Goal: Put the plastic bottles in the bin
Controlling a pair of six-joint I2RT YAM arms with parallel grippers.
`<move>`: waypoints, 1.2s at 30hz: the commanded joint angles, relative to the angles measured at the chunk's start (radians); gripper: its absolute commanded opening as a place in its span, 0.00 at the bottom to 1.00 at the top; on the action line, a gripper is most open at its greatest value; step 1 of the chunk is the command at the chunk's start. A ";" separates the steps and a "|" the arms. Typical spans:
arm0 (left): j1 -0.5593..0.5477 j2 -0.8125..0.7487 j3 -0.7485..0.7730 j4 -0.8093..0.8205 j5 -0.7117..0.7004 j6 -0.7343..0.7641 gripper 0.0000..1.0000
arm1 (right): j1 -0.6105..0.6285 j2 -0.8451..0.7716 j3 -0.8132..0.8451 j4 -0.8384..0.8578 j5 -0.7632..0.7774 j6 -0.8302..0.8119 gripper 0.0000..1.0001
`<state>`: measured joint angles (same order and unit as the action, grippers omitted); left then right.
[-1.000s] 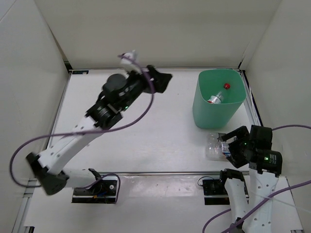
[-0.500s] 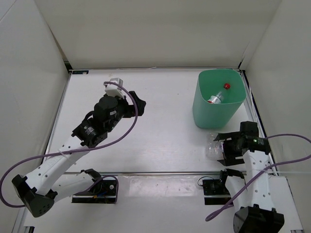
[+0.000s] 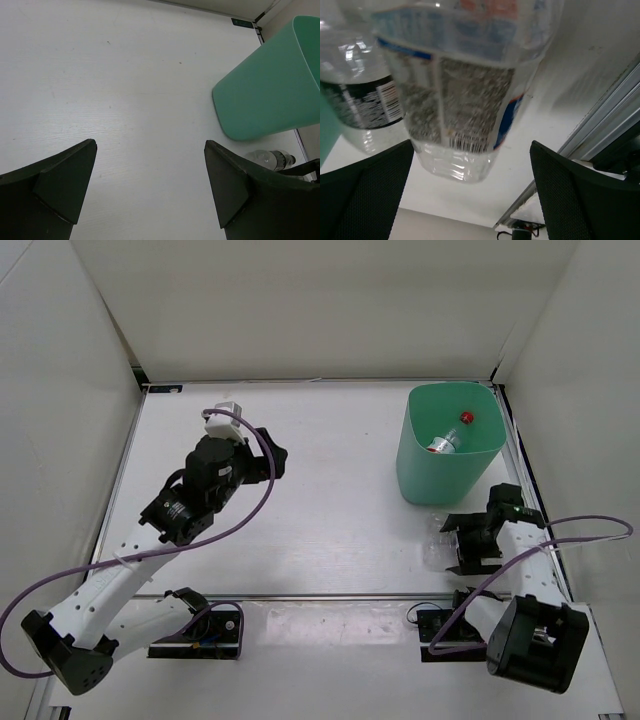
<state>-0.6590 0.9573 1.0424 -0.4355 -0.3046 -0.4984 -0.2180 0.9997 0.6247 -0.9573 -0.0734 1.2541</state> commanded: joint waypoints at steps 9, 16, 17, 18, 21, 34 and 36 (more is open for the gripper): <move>0.018 0.009 0.016 -0.054 0.010 0.029 1.00 | -0.015 0.100 -0.049 0.017 -0.002 -0.053 0.65; 0.018 0.051 0.060 -0.054 0.021 0.029 1.00 | -0.015 -0.183 0.090 -0.268 -0.011 -0.074 0.43; 0.018 0.060 0.061 -0.054 0.021 0.029 1.00 | -0.015 -0.209 0.128 -0.361 -0.011 -0.074 0.39; 0.018 0.069 0.071 -0.054 0.031 0.029 1.00 | -0.015 -0.252 0.170 -0.400 -0.023 -0.065 0.36; 0.027 0.080 0.080 -0.054 0.032 0.029 1.00 | -0.015 -0.289 0.369 -0.504 -0.055 -0.065 0.29; 0.027 0.098 0.033 -0.054 0.094 -0.017 1.00 | -0.015 -0.026 0.967 -0.191 -0.097 -0.222 0.22; 0.027 0.098 0.024 -0.054 0.104 -0.017 1.00 | -0.015 0.057 1.001 -0.147 -0.109 -0.231 0.22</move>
<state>-0.6369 1.0634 1.0828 -0.4870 -0.2325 -0.5056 -0.2291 0.9646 1.5833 -1.2446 -0.1638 1.0904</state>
